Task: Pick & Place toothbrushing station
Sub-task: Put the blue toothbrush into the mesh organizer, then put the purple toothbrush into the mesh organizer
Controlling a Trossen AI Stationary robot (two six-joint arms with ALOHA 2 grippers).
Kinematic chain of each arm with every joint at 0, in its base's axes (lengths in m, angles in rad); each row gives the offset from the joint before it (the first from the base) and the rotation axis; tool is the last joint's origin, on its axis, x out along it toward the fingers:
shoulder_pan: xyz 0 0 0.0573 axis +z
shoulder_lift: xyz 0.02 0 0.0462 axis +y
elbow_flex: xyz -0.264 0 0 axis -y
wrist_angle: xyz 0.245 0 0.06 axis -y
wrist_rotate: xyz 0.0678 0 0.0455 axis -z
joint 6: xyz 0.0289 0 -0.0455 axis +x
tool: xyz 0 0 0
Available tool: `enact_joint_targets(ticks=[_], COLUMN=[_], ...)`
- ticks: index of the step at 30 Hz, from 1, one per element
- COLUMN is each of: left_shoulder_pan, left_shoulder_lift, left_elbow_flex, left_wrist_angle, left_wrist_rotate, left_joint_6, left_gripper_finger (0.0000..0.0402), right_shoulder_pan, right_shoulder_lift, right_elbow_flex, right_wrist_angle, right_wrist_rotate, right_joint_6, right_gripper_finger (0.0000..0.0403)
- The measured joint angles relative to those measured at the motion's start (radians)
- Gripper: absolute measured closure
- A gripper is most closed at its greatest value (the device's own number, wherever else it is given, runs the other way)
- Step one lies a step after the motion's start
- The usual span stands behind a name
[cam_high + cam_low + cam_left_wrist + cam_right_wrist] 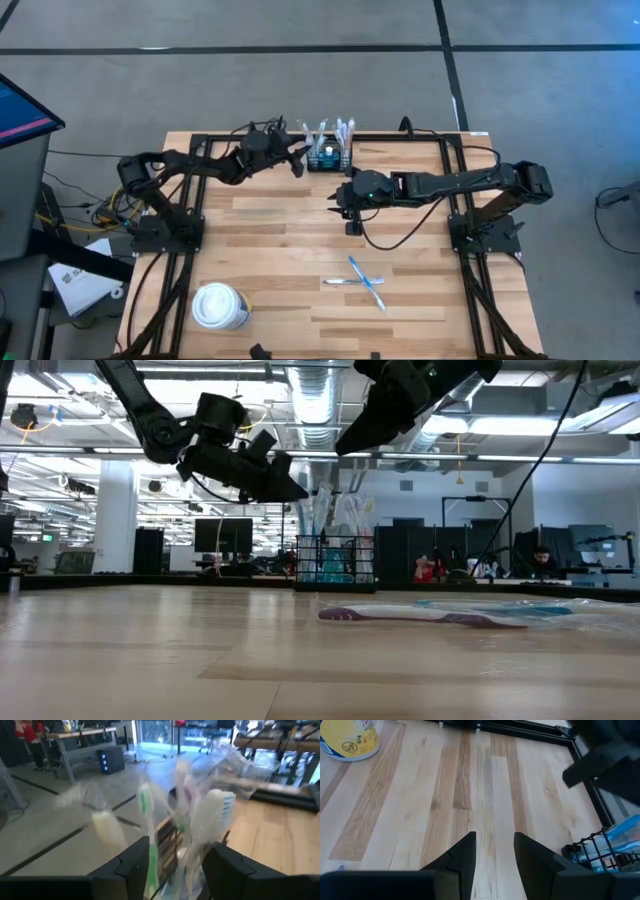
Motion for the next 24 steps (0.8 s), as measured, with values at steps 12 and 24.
enact_joint_targets(ticks=[12,24], left_shoulder_pan=[0.004,-0.031], left_shoulder_lift=[0.038,0.024], left_elbow_flex=[-0.023,-0.062], left_wrist_angle=[0.004,-0.024], left_wrist_rotate=[-0.018,0.011], left_joint_6=[-0.002,-0.005], left_gripper_finger=[0.0245,0.0248], right_shoulder_pan=[0.0,0.0], right_shoulder_lift=[0.0,0.0], right_elbow_flex=[0.0,0.0], right_wrist_angle=[0.003,-0.042], right_wrist_rotate=[0.0,0.0], right_joint_6=[0.007,0.04], right_gripper_finger=[0.028,0.028])
